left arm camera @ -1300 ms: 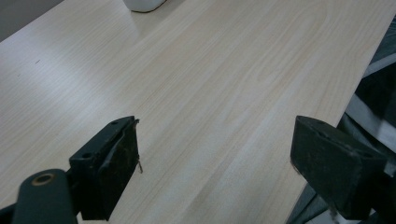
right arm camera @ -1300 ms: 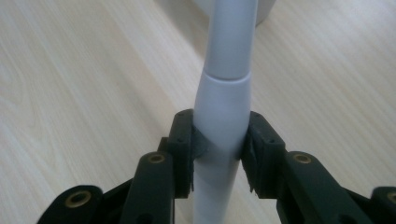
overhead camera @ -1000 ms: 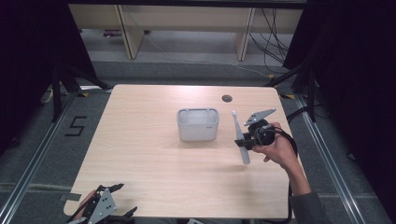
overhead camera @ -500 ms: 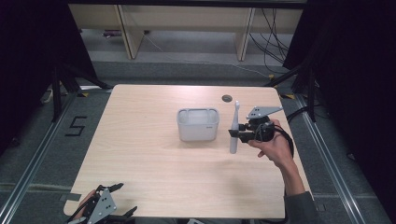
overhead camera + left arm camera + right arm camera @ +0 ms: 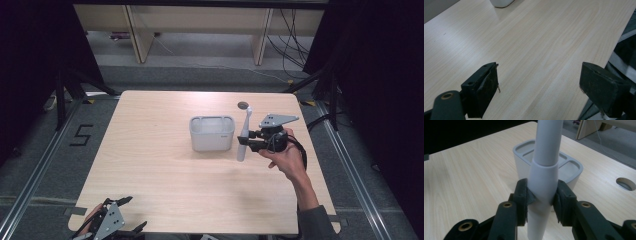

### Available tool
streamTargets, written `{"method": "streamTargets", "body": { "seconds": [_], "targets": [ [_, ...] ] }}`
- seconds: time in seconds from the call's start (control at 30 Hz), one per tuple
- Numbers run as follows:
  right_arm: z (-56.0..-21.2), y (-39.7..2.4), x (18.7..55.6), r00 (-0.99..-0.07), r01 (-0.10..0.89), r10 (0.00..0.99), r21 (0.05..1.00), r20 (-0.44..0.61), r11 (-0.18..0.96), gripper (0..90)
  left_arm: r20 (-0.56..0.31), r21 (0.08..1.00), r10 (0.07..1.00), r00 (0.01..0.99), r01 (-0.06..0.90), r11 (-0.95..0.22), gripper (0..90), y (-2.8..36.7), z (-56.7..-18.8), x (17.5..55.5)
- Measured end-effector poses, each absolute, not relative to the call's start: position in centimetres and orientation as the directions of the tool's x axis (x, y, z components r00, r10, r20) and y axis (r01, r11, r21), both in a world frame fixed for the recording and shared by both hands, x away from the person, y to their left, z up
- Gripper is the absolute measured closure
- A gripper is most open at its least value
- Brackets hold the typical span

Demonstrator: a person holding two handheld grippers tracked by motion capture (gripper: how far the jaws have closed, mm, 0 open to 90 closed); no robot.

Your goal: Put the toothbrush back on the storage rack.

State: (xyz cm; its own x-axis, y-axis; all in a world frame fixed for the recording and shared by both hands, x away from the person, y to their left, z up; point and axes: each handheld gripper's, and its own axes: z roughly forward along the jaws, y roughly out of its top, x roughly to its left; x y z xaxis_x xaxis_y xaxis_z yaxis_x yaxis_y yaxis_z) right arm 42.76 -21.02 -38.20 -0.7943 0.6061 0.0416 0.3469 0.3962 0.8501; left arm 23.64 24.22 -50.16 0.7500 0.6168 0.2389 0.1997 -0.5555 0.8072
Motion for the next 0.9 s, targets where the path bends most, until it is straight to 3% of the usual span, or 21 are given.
{"method": "streamTargets", "body": {
  "seconds": [0.9],
  "targets": [
    [-35.2, -15.4, 43.9, -0.843, 0.287, 0.536, 0.869, 0.031, 0.402, 67.0, 0.237, 0.803, 0.616, 0.751, 0.206, -0.56, 14.8, 24.3, -50.1, 23.6]
  ]
}}
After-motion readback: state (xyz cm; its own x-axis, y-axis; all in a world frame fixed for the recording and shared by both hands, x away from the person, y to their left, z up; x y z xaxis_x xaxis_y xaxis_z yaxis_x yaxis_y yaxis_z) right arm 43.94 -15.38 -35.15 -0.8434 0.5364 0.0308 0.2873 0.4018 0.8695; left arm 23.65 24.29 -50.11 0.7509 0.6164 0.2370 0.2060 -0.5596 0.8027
